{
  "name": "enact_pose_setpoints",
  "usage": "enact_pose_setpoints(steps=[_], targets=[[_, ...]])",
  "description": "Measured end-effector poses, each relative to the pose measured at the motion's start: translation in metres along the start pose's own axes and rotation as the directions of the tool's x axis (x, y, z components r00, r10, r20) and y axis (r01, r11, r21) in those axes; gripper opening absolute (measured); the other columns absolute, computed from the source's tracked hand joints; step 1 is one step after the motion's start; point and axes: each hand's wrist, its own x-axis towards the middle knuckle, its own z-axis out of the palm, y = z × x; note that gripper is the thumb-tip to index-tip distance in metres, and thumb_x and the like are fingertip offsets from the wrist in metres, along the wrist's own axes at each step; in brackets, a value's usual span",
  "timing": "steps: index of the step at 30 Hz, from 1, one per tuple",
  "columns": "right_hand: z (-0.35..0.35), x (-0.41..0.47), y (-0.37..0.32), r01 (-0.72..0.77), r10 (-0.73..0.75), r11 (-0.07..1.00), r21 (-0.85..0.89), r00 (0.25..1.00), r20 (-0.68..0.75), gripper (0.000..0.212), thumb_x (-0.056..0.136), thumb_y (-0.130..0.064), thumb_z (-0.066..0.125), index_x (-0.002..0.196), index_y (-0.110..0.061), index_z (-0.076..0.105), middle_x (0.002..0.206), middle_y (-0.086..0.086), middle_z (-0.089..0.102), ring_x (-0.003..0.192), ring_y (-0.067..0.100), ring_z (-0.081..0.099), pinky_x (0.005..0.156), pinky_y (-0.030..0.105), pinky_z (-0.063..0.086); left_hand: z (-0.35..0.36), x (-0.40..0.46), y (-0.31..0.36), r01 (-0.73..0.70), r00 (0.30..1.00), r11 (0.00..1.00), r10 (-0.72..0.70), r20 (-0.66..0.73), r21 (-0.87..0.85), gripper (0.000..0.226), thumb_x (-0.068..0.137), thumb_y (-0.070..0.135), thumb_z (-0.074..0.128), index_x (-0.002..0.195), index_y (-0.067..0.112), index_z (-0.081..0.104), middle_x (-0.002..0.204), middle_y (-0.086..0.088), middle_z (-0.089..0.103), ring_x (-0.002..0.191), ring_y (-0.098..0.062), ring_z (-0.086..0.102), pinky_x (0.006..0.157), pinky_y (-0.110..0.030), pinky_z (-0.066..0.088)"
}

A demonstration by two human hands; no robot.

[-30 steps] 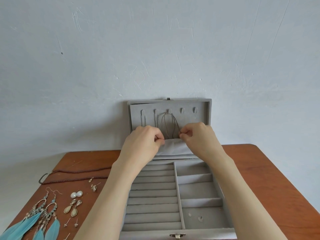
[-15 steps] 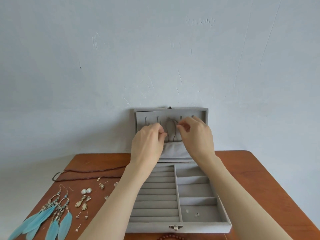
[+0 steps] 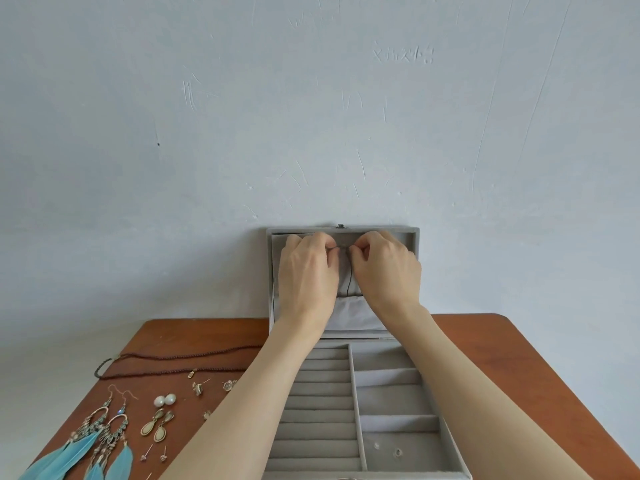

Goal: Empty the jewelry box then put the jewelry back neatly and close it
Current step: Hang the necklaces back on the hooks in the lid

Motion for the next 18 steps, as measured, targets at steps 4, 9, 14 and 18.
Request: enact_pose_setpoints(steps=[4, 9, 14, 18], targets=[[0.005, -0.002, 0.001, 0.010, -0.010, 1.000, -0.011, 1.000, -0.020, 0.024, 0.095, -0.029, 0.043, 0.099, -0.013, 0.061, 0.107, 0.001, 0.062, 0.085, 0.029, 0.060, 0.064, 0.031, 0.038, 0.003, 0.003, 0.004, 0.030, 0.999, 0.999, -0.030, -0.028, -0.033, 0.011, 0.088, 0.013, 0.057, 0.086, 0.006, 0.065, 0.077, -0.007, 0.066, 0.085, -0.023, 0.048, 0.074, -0.032, 0.042], [0.007, -0.002, 0.002, 0.029, -0.030, 0.999, -0.017, 0.998, -0.047, 0.025, 0.096, -0.028, 0.041, 0.099, -0.012, 0.060, 0.106, 0.002, 0.061, 0.082, 0.029, 0.060, 0.061, 0.029, 0.035, 0.006, 0.009, 0.009, 0.071, 0.996, 0.997, -0.072, -0.051, -0.014, 0.012, 0.089, 0.014, 0.056, 0.087, 0.006, 0.065, 0.077, -0.009, 0.067, 0.085, -0.025, 0.050, 0.072, -0.033, 0.039], [0.016, -0.015, 0.008, 0.074, -0.073, 0.997, 0.003, 0.991, -0.113, 0.021, 0.093, -0.019, 0.049, 0.087, -0.006, 0.063, 0.090, 0.010, 0.063, 0.066, 0.034, 0.059, 0.053, 0.029, 0.032, 0.004, -0.006, -0.001, -0.057, 0.998, 0.993, 0.058, -0.009, 0.105, 0.004, 0.083, 0.007, 0.063, 0.080, 0.006, 0.066, 0.072, -0.008, 0.066, 0.077, -0.027, 0.054, 0.065, -0.035, 0.044], [0.026, -0.032, 0.016, 0.101, -0.087, 0.992, 0.077, 0.982, -0.168, 0.009, 0.082, -0.005, 0.061, 0.073, -0.003, 0.064, 0.068, 0.013, 0.061, 0.048, 0.033, 0.054, 0.043, 0.029, 0.032, 0.006, -0.026, -0.019, -0.126, 0.992, 0.984, 0.125, 0.018, 0.127, 0.009, 0.075, 0.000, 0.070, 0.075, 0.006, 0.064, 0.070, -0.008, 0.062, 0.068, -0.027, 0.056, 0.061, -0.035, 0.049]])
